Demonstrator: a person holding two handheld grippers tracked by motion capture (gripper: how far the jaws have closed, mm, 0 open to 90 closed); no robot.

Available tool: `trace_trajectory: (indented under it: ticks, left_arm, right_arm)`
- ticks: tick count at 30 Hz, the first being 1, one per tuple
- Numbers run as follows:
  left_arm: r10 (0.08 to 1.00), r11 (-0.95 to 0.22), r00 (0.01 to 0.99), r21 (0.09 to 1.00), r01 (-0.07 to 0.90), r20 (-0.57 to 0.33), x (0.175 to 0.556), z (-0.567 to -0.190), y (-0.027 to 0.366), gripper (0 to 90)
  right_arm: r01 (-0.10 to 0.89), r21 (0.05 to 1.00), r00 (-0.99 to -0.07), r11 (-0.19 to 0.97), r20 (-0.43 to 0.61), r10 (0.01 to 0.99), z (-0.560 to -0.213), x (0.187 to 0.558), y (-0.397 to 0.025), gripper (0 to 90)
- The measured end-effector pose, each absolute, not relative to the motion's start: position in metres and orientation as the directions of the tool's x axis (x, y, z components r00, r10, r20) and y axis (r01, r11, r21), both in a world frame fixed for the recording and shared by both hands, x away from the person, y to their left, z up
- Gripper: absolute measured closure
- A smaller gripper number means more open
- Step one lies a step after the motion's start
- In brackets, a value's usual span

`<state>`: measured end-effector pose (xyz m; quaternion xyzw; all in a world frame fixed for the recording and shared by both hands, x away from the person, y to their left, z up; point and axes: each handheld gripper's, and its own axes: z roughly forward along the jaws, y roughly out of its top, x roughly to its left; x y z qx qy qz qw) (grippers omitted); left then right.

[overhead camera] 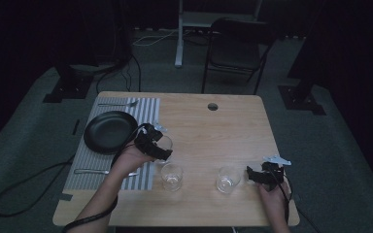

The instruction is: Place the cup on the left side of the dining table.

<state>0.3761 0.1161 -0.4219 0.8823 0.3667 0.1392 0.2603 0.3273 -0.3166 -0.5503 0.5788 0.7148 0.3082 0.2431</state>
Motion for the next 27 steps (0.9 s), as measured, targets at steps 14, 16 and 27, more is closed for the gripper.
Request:
trace_trajectory:
  ticks: [14,16,27]
  left_arm:
    - [0.776,-0.555,0.628,0.541,0.632,0.062,0.372,-0.433,0.158,18.1]
    - [0.786,-0.542,0.616,0.543,0.641,0.058,0.373,-0.435,0.164,18.1]
    - [0.823,-0.507,0.565,0.532,0.679,0.062,0.377,-0.441,0.187,18.1]
  right_arm:
    - [0.679,0.721,-0.211,0.138,0.011,0.977,-0.550,0.327,-0.316,12.4]
    - [0.678,0.721,-0.211,0.138,0.011,0.977,-0.550,0.327,-0.316,12.4]
    - [0.678,0.721,-0.211,0.138,0.011,0.977,-0.550,0.327,-0.316,12.4]
